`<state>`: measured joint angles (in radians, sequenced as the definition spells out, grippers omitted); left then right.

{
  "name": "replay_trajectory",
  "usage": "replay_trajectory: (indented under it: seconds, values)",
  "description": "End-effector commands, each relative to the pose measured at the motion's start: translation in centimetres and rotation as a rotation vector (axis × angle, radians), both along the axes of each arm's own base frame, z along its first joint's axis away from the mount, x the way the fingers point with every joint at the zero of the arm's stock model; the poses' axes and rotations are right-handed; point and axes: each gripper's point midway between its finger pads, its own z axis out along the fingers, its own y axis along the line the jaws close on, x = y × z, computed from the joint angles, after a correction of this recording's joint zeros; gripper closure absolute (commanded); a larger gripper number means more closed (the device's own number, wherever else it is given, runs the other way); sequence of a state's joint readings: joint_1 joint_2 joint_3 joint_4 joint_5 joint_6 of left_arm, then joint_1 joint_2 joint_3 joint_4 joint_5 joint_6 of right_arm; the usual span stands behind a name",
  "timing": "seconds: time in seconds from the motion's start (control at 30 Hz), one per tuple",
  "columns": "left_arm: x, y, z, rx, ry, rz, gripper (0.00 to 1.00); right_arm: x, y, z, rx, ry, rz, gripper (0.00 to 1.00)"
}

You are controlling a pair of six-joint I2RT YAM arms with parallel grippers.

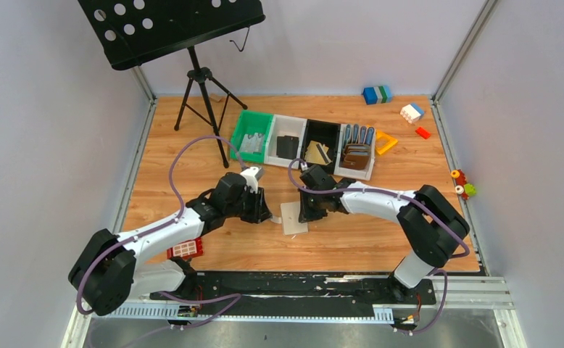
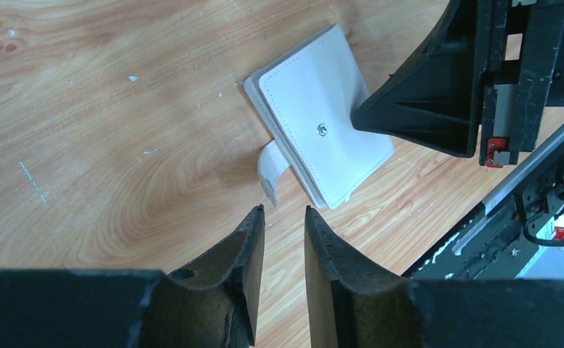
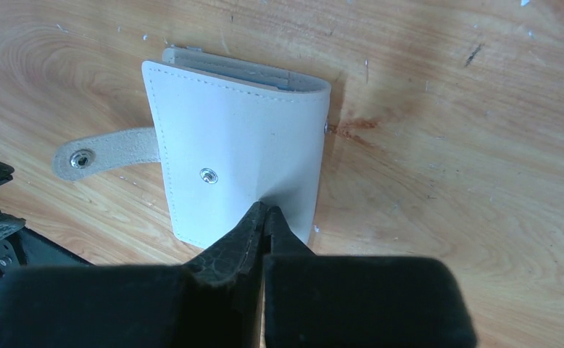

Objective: Take the credit cards out of the card holder
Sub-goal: Close the card holder at the center of the board.

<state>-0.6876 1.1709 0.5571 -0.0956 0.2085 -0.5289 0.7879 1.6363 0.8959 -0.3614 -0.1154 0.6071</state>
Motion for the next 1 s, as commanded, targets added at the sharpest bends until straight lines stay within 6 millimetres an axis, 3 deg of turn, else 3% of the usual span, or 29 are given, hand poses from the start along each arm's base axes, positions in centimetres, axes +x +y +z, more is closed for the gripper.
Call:
replay_trajectory:
  seconds: [0.0,0.17,0.27,0.37,0.53,0.67,0.73,0.83,0.97]
  values:
    - [0.1,0.5,0.3,0.007,-0.03,-0.002,0.66,1.0,-0.3,0.8,-0.026,-0.069,-0.001,1.0]
    - [0.3,0.6,1.1,-0.004,-0.056,0.004,0.67,1.9,0.0,4.3,0.003,-0.14,0.013,1.0]
    - [0.5,0.9,1.7,-0.004,-0.077,0.018,0.66,2.9,0.0,5.1,-0.022,-0.169,0.011,1.0]
    - [0.6,1.4,2.3,-0.001,-0.096,0.036,0.66,4.1,-0.4,4.5,-0.088,-0.184,-0.008,1.0]
    - [0.6,2.0,2.8,0.009,-0.112,0.054,0.66,4.8,0.7,1.8,-0.115,-0.144,0.008,1.0]
    - [0.8,2.9,3.0,0.021,-0.14,0.092,0.66,5.6,0.5,0.1,-0.171,-0.131,-0.018,1.0]
    - [1.0,3.6,3.2,0.032,-0.163,0.118,0.67,6.2,0.7,1.3,-0.154,-0.169,-0.025,1.0]
    - [1.4,4.9,3.9,0.061,-0.207,0.166,0.66,6.8,0.7,5.5,-0.085,-0.274,-0.026,1.0]
    - [1.8,6.1,5.3,0.061,-0.267,0.224,0.65,5.5,0.6,9.0,0.006,-0.315,-0.002,1.0]
